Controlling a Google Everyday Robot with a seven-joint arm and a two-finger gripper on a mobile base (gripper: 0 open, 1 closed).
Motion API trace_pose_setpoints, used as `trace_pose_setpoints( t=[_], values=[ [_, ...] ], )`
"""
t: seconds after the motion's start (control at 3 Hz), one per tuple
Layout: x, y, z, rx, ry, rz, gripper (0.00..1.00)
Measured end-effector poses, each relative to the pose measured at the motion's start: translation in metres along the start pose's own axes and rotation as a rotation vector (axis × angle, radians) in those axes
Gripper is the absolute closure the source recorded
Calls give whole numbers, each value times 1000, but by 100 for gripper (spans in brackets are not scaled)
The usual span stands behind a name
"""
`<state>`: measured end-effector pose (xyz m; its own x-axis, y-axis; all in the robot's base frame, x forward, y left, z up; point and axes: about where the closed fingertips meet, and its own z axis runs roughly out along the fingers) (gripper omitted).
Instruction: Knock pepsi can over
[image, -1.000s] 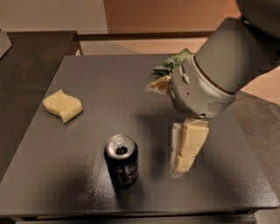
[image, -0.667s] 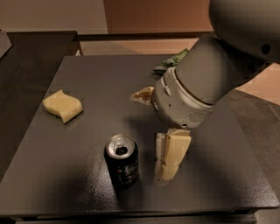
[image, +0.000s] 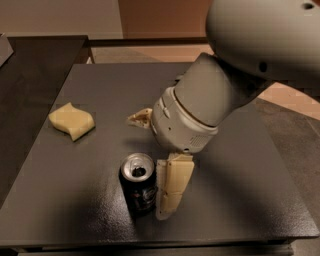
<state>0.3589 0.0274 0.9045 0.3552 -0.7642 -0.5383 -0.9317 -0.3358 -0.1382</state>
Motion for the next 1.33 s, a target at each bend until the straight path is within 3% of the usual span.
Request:
trace_pose_setpoints(
  t=[0.33, 0.67, 1.33],
  values=[
    [-2, 1, 10, -28, -14, -8, 1],
    [-2, 3, 15, -56, -26, -11, 18],
    [-6, 5, 10, -77, -57, -18, 65]
  ],
)
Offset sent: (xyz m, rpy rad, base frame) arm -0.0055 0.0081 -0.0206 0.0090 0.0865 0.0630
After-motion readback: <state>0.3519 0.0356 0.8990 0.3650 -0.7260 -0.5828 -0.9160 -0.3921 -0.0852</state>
